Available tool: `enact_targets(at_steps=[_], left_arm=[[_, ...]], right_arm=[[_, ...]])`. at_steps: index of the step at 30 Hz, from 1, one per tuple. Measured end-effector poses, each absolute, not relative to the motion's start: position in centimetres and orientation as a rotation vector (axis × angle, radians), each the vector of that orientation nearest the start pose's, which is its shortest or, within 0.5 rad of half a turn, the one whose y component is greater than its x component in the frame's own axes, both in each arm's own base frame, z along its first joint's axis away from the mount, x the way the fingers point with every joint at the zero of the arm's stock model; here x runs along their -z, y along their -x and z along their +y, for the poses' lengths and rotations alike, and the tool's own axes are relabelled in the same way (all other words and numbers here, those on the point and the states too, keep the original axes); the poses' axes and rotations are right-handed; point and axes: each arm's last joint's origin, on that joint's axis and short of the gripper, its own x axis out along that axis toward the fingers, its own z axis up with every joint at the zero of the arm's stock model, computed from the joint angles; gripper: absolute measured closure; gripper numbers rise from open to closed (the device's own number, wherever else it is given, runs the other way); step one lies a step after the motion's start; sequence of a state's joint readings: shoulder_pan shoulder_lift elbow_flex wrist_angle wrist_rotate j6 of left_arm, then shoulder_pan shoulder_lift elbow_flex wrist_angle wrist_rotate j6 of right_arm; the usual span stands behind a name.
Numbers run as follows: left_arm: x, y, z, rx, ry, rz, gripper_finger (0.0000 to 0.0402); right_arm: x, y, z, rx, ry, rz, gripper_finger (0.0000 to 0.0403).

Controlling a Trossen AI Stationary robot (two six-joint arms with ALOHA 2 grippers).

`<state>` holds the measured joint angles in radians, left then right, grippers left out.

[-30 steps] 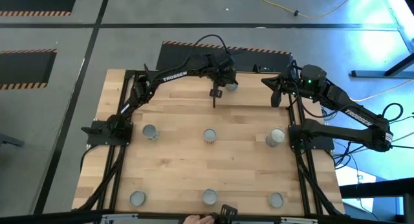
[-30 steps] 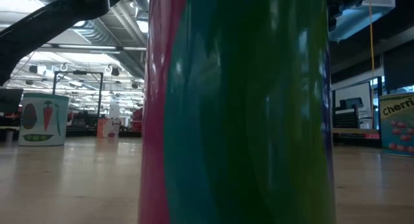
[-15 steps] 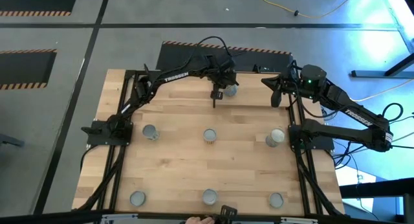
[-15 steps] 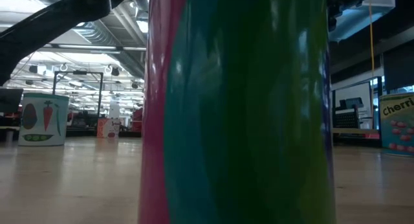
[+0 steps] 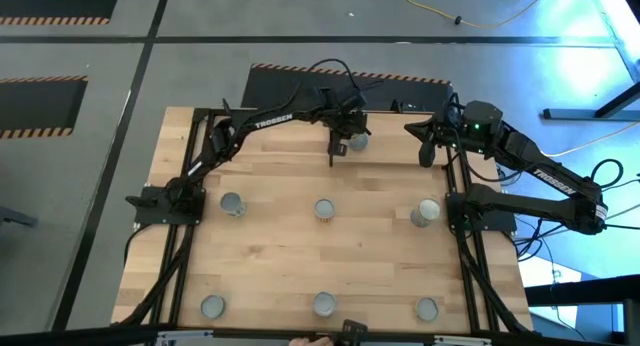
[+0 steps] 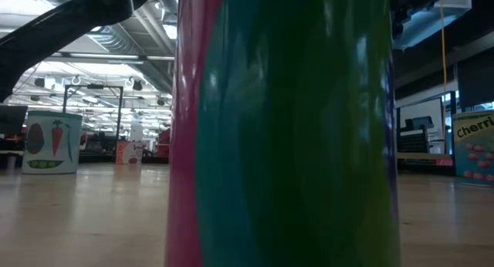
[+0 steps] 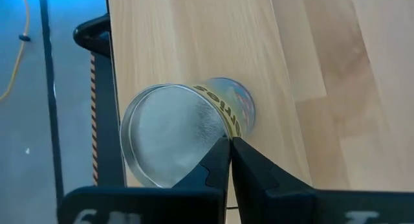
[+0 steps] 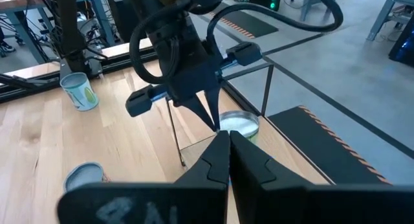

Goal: Pick and place cans onto a shelf
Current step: Put the top canned cherries on the shelf

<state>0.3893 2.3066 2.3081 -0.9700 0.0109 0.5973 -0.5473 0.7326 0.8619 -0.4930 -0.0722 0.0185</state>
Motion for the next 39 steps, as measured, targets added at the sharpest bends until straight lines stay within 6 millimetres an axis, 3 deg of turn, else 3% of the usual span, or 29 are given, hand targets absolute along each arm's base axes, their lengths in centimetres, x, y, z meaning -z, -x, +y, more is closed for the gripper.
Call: enact_targets(at_steps=[5, 23, 39], left_arm=[[-28.1, -46.0, 19.1, -0.175, -0.300, 1.026, 0.0392], [-28.1, -46.7, 17.3, -0.078, -0.356, 1.015, 0.0400], [-28.3, -47.0, 17.4, -0.178, -0.499, 1.039, 0.0401]], right_arm=[[-33.7, -12.9, -7.6, 0.474, -0.129, 0.345, 0.0395], [-33.7, -12.9, -7.6, 0.474, -0.128, 0.345, 0.0395], [-33.7, -12.9, -7.6, 0.473, -0.128, 0.345, 0.0395]])
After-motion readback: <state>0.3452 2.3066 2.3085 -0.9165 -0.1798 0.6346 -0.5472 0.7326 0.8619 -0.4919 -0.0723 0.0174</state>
